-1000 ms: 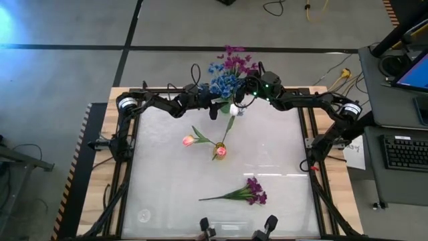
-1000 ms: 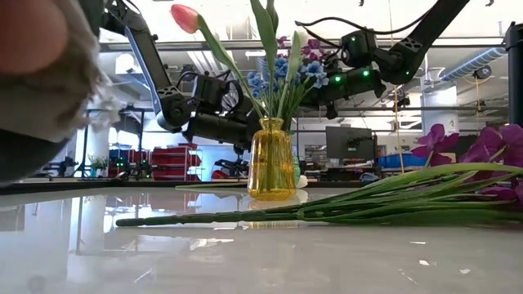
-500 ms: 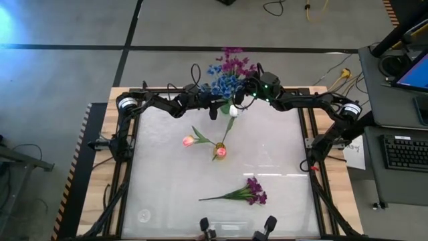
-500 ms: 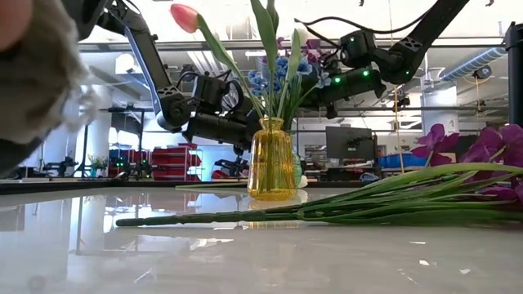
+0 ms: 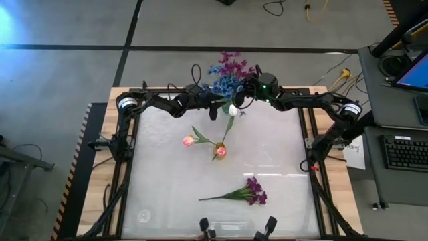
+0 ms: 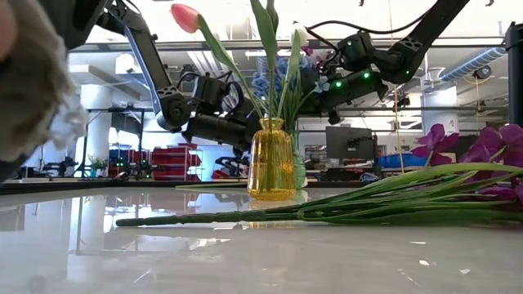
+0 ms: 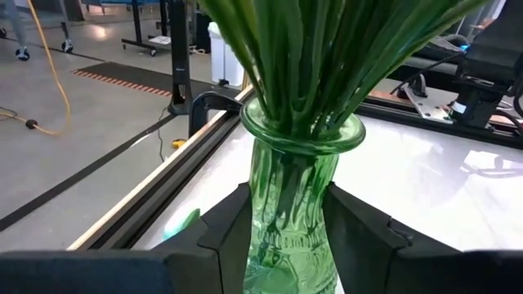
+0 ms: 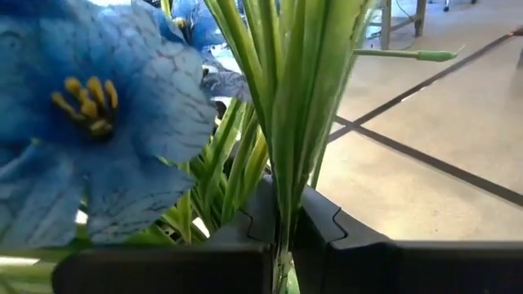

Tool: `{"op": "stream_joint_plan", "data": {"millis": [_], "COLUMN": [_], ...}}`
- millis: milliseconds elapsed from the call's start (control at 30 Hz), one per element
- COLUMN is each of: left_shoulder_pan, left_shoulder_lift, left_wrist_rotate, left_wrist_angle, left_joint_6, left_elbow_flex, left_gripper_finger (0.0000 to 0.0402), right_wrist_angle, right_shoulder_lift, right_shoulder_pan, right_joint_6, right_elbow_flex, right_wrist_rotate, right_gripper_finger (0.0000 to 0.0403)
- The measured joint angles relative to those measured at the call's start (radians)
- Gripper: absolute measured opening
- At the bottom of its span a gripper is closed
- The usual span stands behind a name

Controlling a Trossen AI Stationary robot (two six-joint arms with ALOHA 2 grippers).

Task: Sort flowers into vase by color
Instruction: Put the top purple flowers into the green vase

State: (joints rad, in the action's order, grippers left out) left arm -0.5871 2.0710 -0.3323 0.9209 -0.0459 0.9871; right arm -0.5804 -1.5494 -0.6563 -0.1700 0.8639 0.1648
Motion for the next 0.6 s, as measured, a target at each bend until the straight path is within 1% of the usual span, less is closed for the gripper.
{"op": "stream_joint_plan", "data": {"millis": [133, 200, 467, 600], "left_shoulder_pan": [0.0, 0.0, -0.002, -0.003], "left_shoulder_lift": [0.0, 0.0, 0.0, 0.0], "left_wrist_rotate": [0.0, 0.0, 0.0, 0.0], "left_wrist_angle": [-0.002, -0.004, -0.004, -0.006], "left_joint_6": [0.001, 0.001, 0.002, 0.002], "left_elbow_flex": [0.0, 0.0, 0.0, 0.0], "left_gripper_finger": [0.0133, 0.0133, 0.0133, 0.0133], "right_wrist_angle": [0.002, 0.009, 0.059, 0.053], "right_shoulder_lift": [0.0, 0.0, 0.01, 0.045], "right_shoulder_pan": [0.002, 0.003, 0.004, 0.004], "right_joint_6": [0.042, 0.057, 0.032, 0.022], "right_elbow_flex": [0.0, 0.0, -0.001, -0.001], "right_wrist_rotate": [0.0, 0.0, -0.007, 0.006], "right_gripper_finger": [0.0015, 0.0027, 0.0122, 0.0156]}}
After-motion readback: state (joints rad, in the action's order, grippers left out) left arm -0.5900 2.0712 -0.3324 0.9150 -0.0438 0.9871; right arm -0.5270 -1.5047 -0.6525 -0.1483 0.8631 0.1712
